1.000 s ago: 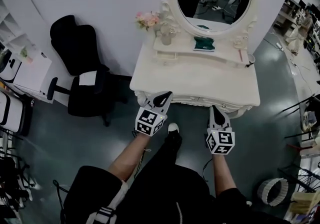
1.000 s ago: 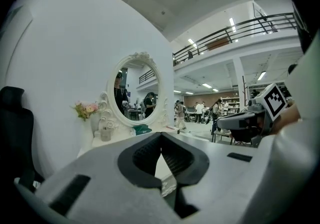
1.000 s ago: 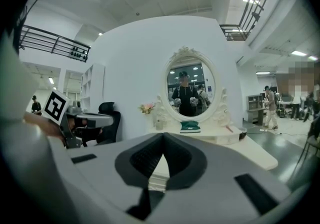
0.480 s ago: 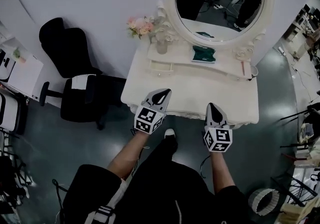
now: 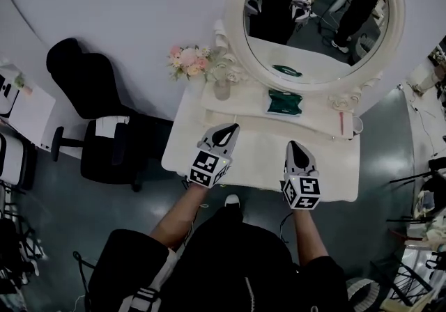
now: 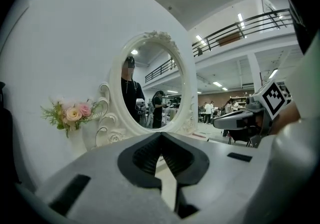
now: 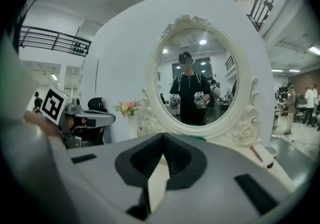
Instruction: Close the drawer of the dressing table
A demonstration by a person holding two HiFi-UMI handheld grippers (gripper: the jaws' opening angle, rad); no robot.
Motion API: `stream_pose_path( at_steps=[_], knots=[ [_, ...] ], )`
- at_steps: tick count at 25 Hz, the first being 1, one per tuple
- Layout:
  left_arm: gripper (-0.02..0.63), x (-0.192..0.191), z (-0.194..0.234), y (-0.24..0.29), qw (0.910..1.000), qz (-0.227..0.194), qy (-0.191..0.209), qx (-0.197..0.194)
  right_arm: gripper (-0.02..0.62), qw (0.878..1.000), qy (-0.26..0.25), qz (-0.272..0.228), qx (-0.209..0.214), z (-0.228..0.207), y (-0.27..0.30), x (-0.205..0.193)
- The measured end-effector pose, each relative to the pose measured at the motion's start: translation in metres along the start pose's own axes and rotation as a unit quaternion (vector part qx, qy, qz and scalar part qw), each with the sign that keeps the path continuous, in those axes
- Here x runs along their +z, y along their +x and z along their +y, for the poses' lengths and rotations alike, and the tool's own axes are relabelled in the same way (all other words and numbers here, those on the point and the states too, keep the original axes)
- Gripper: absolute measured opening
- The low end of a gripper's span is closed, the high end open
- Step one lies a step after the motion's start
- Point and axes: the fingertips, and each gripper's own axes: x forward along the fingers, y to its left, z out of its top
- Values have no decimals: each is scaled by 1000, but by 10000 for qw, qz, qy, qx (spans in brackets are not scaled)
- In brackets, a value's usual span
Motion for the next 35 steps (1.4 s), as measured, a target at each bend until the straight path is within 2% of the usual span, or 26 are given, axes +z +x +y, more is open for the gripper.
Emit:
stream_pose_path(
  at_steps=[10, 19, 28, 35],
  knots=[
    [6, 5, 26, 40, 10000, 58, -4, 46, 2, 10000, -28, 0, 17, -36, 46, 11],
    [6, 21, 47, 53, 9988, -55, 45, 477, -2, 9997, -21, -207, 130, -57, 69, 22],
    [6, 14, 49, 52, 9974, 12, -53, 725, -2, 9991, -44, -113, 413, -57, 80, 17],
    [6, -7, 66, 31, 9948, 214, -164, 979, -2, 9975, -15, 84, 699, -33, 89, 1]
  ],
)
